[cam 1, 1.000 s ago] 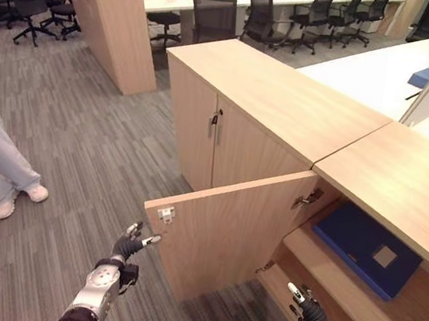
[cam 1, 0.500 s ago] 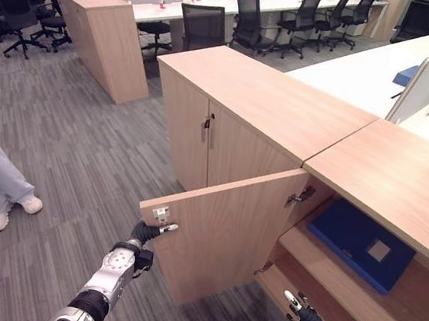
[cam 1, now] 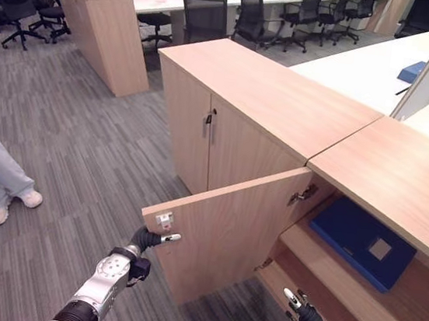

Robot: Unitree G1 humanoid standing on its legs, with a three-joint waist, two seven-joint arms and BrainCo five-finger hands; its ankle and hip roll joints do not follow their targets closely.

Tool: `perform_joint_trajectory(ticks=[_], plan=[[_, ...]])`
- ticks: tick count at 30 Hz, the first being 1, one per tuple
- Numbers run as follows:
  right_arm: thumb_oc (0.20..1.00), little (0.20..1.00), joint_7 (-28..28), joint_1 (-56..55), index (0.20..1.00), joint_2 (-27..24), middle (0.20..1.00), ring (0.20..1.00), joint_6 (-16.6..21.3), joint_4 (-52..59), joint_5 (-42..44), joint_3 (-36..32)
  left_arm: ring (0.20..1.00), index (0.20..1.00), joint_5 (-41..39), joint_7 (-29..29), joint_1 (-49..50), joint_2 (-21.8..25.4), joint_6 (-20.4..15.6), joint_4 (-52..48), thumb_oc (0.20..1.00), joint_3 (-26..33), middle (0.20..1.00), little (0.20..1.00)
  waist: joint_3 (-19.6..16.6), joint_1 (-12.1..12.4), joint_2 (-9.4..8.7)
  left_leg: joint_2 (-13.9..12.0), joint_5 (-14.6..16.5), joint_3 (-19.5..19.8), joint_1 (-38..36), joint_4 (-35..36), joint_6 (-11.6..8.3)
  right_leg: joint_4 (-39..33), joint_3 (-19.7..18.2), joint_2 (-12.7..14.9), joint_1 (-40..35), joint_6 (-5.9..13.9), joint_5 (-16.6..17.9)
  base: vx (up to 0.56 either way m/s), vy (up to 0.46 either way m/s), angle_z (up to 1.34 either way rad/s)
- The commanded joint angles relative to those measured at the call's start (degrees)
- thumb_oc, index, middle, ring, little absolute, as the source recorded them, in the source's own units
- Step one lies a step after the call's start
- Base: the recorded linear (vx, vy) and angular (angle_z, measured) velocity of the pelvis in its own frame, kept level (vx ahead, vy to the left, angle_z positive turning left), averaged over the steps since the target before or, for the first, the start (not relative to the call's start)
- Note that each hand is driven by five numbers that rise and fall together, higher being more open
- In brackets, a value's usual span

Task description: Put the empty folder in the office cabinet

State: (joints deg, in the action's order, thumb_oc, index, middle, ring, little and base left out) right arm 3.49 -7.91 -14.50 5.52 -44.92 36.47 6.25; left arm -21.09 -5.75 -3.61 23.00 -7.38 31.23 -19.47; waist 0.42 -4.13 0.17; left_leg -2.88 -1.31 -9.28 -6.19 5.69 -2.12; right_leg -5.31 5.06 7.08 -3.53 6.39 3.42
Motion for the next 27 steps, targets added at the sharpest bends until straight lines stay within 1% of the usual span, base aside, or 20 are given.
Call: perform_joint_trajectory(ticks=[1,3,4,5,7,8,9,10,12,13,16,17,18,19,20,23,24,25,26,27], plan=[[1.0,1.0,-0.9,6.2,1.0,0.2,1.0,1.0,1.9,3.6,0.5,-1.3,1.0,1.0,-2.8,-2.2,-4.9,-4.7,-2.0,-3.7,1.0,-2.9,1.0,1.0,3.7,-2.4,-0.59,-0.3,3.8,-0.5,1.5,-0.8,-1.39,5.8,-1.0,2.8,3.8,6.12,-1.8,-0.28,-0.022,-0.41],[1.0,1.0,-1.1,7.1,1.0,0.5,1.0,1.0,2.0,4.2,0.7,-1.0,1.0,1.0,-2.5,-2.1,-5.1,-4.4,-2.4,-5.4,1.0,-3.8,1.0,1.0,5.0,-2.8,-0.48,-0.9,3.2,-2.2,3.0,-1.1,-1.2,8.3,-1.8,2.7,6.9,6.47,-0.9,-0.23,-0.035,-0.51],[1.0,1.0,-1.1,7.2,1.0,0.5,1.0,1.0,2.0,4.2,0.7,-1.0,1.0,1.0,-2.5,-2.1,-5.1,-4.4,-2.4,-5.3,1.0,-3.8,1.0,1.0,4.9,-2.6,-0.5,-0.9,3.2,-2.4,3.1,-1.2,-1.2,8.6,-2.1,2.7,7.3,6.47,-1.0,-0.3,-0.041,-0.6],[1.0,1.0,-1.6,8.1,1.0,0.9,1.0,1.0,2.4,4.6,0.9,-0.7,1.0,1.0,-2.4,-2.3,-5.5,-3.7,-2.0,-6.5,1.0,-4.5,1.0,1.0,6.0,-1.7,0.44,-2.5,2.1,-4.9,5.0,-2.0,-0.98,12.6,3.0,3.6,8.4,5.75,-2.9,-0.29,-0.028,-0.67],[1.0,1.0,-2.1,8.3,1.0,1.0,1.0,1.0,2.7,4.3,0.9,-0.7,1.0,1.0,-2.5,-2.7,-4.6,-3.1,-1.7,-8.6,1.0,-4.8,1.0,1.0,6.1,-0.2,1.19,-3.8,1.7,-8.8,6.1,-3.4,-0.82,17.1,11.6,6.6,6.8,4.13,-6.0,-0.28,-0.033,-0.83],[1.0,1.0,-2.2,8.4,1.0,1.2,1.0,1.0,2.6,3.7,0.8,-0.5,1.0,1.0,-2.8,-3.0,-4.1,-2.9,-1.4,-9.6,1.0,-4.9,1.0,1.0,5.7,0.5,1.16,-4.1,1.5,-10.8,6.8,-4.2,-0.7,18.3,14.8,7.4,5.3,3.64,-6.9,-0.13,-0.024,-1.26],[1.0,1.0,-2.1,8.4,1.0,1.3,1.0,1.0,2.6,3.7,0.8,-0.5,1.0,1.0,-2.8,-3.0,-4.0,-2.8,-1.3,-9.6,1.0,-4.9,1.0,1.0,5.7,0.5,1.07,-4.1,1.6,-10.8,6.7,-4.3,-0.7,18.4,14.7,7.5,5.3,3.66,-7.0,-0.15,-0.096,-1.44],[1.0,1.0,-2.3,8.2,1.0,1.9,1.0,1.0,2.2,2.3,-0.3,-0.2,1.0,1.0,-1.8,-3.4,-2.3,-2.6,-1.0,-11.5,1.0,-4.4,1.0,1.0,4.5,2.0,-0.12,-4.6,1.7,-16.5,6.5,-6.2,-0.65,17.2,20.3,8.6,2.3,3.6,-6.3,-0.09,-0.14,-1.14],[1.0,1.0,-2.3,8.0,1.0,1.8,1.0,1.0,2.2,2.1,-0.1,-0.1,1.0,1.0,-1.8,-3.8,-1.8,-2.7,-1.1,-11.9,1.0,-4.2,1.0,1.0,4.1,1.9,-0.38,-4.6,1.9,-17.1,6.3,-6.9,-0.73,15.4,20.3,7.8,1.7,3.78,-6.7,-0.04,-0.177,-1.07],[1.0,1.0,-1.9,7.9,1.0,1.6,1.0,1.0,2.2,1.6,0.1,0.3,1.0,1.0,-2.0,-4.1,-1.0,-3.2,-1.3,-12.4,1.0,-4.3,1.0,1.0,3.7,1.6,-0.74,-5.0,2.4,-17.1,6.0,-8.7,-1.25,12.7,18.8,6.2,0.5,3.51,-7.2,0.03,-0.222,-1.12],[1.0,1.0,-1.7,8.2,1.0,0.9,1.0,1.0,2.3,2.9,0.7,0.9,1.0,1.0,-2.5,-4.1,-0.7,-3.2,-1.3,-13.5,1.0,-4.0,1.0,1.0,4.1,0.8,-0.68,-6.7,2.5,-17.5,6.1,-11.9,-2.31,10.7,17.0,4.8,-0.3,2.94,-7.5,0.0,-0.17,-0.47],[1.0,1.0,-1.5,8.3,1.0,0.4,1.0,1.0,2.4,4.6,0.9,1.6,1.0,1.0,-2.7,-4.5,-0.9,-3.2,-1.2,-14.4,1.0,-4.6,1.0,1.0,4.9,0.5,-0.8,-9.2,0.9,-16.5,7.7,-16.5,-3.37,9.7,15.1,3.5,-1.4,1.87,-8.5,-0.04,-0.209,-0.35],[1.0,1.0,-1.5,8.4,1.0,0.0,1.0,1.0,2.4,5.2,1.5,1.9,1.0,1.0,-3.1,-4.3,-1.1,-3.3,-1.1,-14.8,1.0,-4.8,1.0,1.0,5.6,0.4,-0.71,-10.3,-0.1,-14.3,8.6,-18.2,-4.35,9.5,13.6,2.5,-1.4,1.05,-9.0,-0.05,-0.178,-0.39],[1.0,1.0,-1.7,8.6,1.0,-0.6,1.0,1.0,2.4,5.4,1.4,2.4,1.0,1.0,-3.4,-4.1,-1.1,-3.6,-1.1,-15.0,1.0,-4.8,1.0,1.0,6.1,0.6,-0.46,-10.3,-1.2,-10.7,9.0,-18.9,-4.99,9.7,12.2,1.7,-1.2,0.47,-9.2,-0.06,-0.069,-0.44],[1.0,1.0,-1.9,9.0,1.0,-1.0,1.0,1.0,2.3,5.0,1.1,2.8,1.0,1.0,-3.8,-3.9,-0.9,-3.9,-1.0,-15.2,1.0,-5.0,1.0,1.0,6.4,1.1,-0.34,-9.6,-1.5,-6.1,9.2,-18.7,-5.31,9.6,10.9,1.3,-1.0,0.3,-9.1,-0.03,-0.052,-0.92],[1.0,1.0,-1.8,9.9,1.0,-1.3,1.0,1.0,2.0,3.8,1.0,4.0,1.0,1.0,-3.6,-3.6,0.6,-4.2,-1.3,-16.2,1.0,-5.3,1.0,1.0,6.6,4.4,-0.75,-2.7,2.9,13.3,9.1,-13.4,-4.61,7.5,4.3,0.0,-0.6,0.53,-8.4,0.04,-0.088,-0.77],[1.0,1.0,-1.8,9.9,1.0,-1.3,1.0,1.0,2.0,3.8,1.0,4.0,1.0,1.0,-3.6,-3.6,0.5,-4.2,-1.3,-16.2,1.0,-5.3,1.0,1.0,6.5,4.3,-0.79,-2.6,2.6,13.3,9.3,-13.2,-4.56,7.4,4.4,0.0,-0.5,0.56,-8.2,0.07,-0.066,-0.51],[1.0,1.0,-1.9,10.6,1.0,-1.5,1.0,1.0,2.1,3.5,0.8,4.1,1.0,1.0,-3.4,-3.6,0.9,-4.2,-1.2,-16.3,1.0,-5.3,1.0,1.0,6.8,5.4,-0.75,-0.1,2.5,19.6,10.7,-12.4,-4.33,6.9,1.8,-0.8,-0.5,0.56,-7.9,0.05,-0.064,-0.92],[1.0,1.0,-1.9,11.4,1.0,-1.6,1.0,1.0,2.2,2.6,0.6,4.1,1.0,1.0,-3.6,-4.3,1.3,-4.0,-1.3,-16.5,1.0,-5.1,1.0,1.0,6.9,5.7,-0.44,2.2,2.3,23.8,11.2,-10.2,-3.93,5.8,-0.7,-2.1,-0.4,0.66,-7.7,0.12,-0.051,-1.73],[1.0,1.0,-1.2,11.4,1.0,-1.4,1.0,1.0,2.0,1.7,0.1,4.0,1.0,1.0,-3.3,-5.1,2.0,-3.6,-1.6,-16.8,1.0,-4.8,1.0,1.0,6.2,5.3,0.11,1.4,1.5,22.1,9.6,-8.0,-3.83,4.3,-2.1,-3.1,-1.1,0.9,-7.1,0.14,-0.019,-1.84]])
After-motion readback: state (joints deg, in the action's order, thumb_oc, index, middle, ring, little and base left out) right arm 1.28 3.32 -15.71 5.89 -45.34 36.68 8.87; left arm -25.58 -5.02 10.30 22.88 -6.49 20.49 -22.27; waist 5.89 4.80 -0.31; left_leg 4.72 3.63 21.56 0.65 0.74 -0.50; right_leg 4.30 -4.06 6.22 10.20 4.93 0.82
